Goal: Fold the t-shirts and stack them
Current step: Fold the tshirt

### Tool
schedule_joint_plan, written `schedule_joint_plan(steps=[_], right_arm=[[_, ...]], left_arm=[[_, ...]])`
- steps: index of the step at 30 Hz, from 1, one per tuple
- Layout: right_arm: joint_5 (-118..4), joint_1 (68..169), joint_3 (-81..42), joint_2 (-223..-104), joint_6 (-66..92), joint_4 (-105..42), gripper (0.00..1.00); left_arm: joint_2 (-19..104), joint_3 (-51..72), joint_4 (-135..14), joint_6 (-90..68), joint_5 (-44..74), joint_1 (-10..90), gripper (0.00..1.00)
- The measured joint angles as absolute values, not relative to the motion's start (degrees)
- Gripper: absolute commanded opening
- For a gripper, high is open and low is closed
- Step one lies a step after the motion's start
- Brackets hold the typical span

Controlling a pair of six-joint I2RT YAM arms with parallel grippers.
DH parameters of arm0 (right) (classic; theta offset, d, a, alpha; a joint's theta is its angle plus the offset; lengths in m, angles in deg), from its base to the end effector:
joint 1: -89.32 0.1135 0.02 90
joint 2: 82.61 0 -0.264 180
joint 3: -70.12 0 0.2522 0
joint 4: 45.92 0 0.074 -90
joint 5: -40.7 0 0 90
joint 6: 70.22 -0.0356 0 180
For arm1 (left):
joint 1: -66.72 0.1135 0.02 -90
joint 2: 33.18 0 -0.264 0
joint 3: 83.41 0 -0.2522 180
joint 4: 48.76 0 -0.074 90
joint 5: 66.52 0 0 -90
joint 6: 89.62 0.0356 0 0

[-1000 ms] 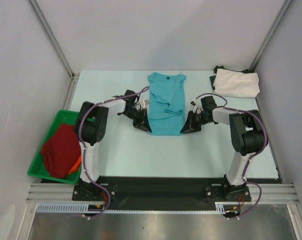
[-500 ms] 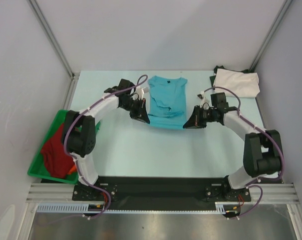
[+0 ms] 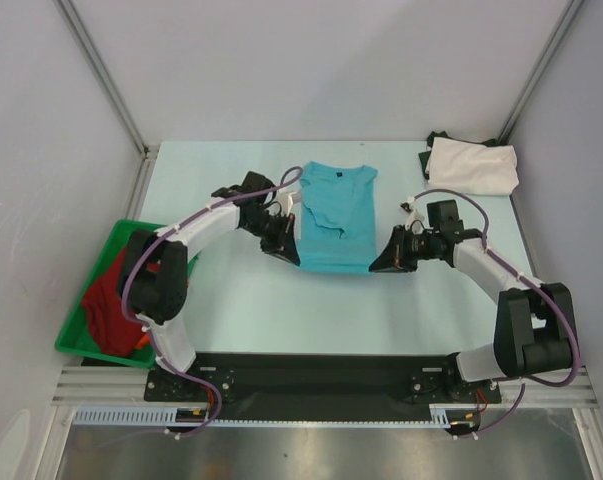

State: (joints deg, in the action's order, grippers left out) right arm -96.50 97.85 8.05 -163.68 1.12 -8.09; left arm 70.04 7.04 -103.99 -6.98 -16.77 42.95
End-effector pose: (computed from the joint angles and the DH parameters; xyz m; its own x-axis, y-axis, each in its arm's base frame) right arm 0.2643 0.0661 0.2100 -0.9435 0.0783 -0.3219 -0.2068 0.6199 0.7569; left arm 0.3219 -0.1669 0.2165 -0.9135 0.2955 -0.2798 0.4068 0.6479 -0.6440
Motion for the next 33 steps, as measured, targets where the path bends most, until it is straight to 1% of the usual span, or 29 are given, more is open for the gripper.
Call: schedule_joint_plan(steps=[7, 11, 14, 17, 20, 22, 23, 24, 25, 26, 28, 29, 30, 33], right_arm=[[-96.55, 97.85, 9.55, -164.86, 0.79, -9.4, 0.0], [-96.26, 97.81, 7.48, -169.94, 1.1, -9.77, 0.0], [-96.0, 97.65, 1.99, -174.77, 1.54, -9.53, 0.0], [-95.69, 97.11, -8.41, -181.15, 2.21, -9.71, 0.0], [-95.13, 96.39, -21.57, -188.21, 3.31, -10.65, 0.0], [-94.73, 96.06, -29.18, -192.73, 3.9, -11.98, 0.0], [-94.32, 95.88, -32.78, -195.29, 4.11, -12.66, 0.01], [-93.57, 95.77, -35.89, -197.52, 4.27, -13.36, 0.2], [-92.72, 95.64, -38.88, -200.08, 4.44, -14.23, 0.32], [-91.67, 95.56, -41.39, -202.37, 4.62, -15.06, 0.5], [-89.29, 95.56, -46.18, -206.87, 5.73, -15.63, 0.63], [-87.48, 95.58, -48.37, -209.02, 6.34, -15.85, 0.67], [-85.46, 95.58, -49.72, -210.52, 6.85, -15.83, 0.73], [-81.57, 95.47, -50.33, -211.55, 8.46, -14.32, 0.77]], left_arm=[[70.17, 9.29, -103.58, -7.11, -16.83, 42.97, 0.0], [73.08, 5.6, -104.37, -7.06, -16.81, 43.32, 0.0], [77.43, -1.29, -104.89, -7.02, -16.63, 44.28, 0.01], [82.5, -10.29, -105.35, -6.82, -15.94, 45.85, 0.0], [88.82, -21.48, -105.39, -6.5, -15.0, 47.71, 0.01], [93.6, -29.75, -105.04, -6.28, -14.25, 48.59, 0.1], [96.58, -34.69, -105.04, -5.99, -13.77, 49.0, 0.29], [99.27, -39.17, -104.56, -5.47, -12.96, 49.33, 0.46], [103.09, -45.26, -104.02, -5.23, -12.07, 49.68, 0.65], [105.01, -48.24, -102.88, -5.12, -11.35, 49.85, 0.7], [109.23, -53.94, -100.43, -5.34, -9.33, 50.38, 0.76], [110.48, -55.41, -99.43, -5.38, -8.46, 50.66, 0.8], [111.11, -55.91, -98.68, -5.36, -7.48, 50.92, 0.82], [110.98, -55.34, -98.2, -5.14, -4.92, 51.38, 0.82]])
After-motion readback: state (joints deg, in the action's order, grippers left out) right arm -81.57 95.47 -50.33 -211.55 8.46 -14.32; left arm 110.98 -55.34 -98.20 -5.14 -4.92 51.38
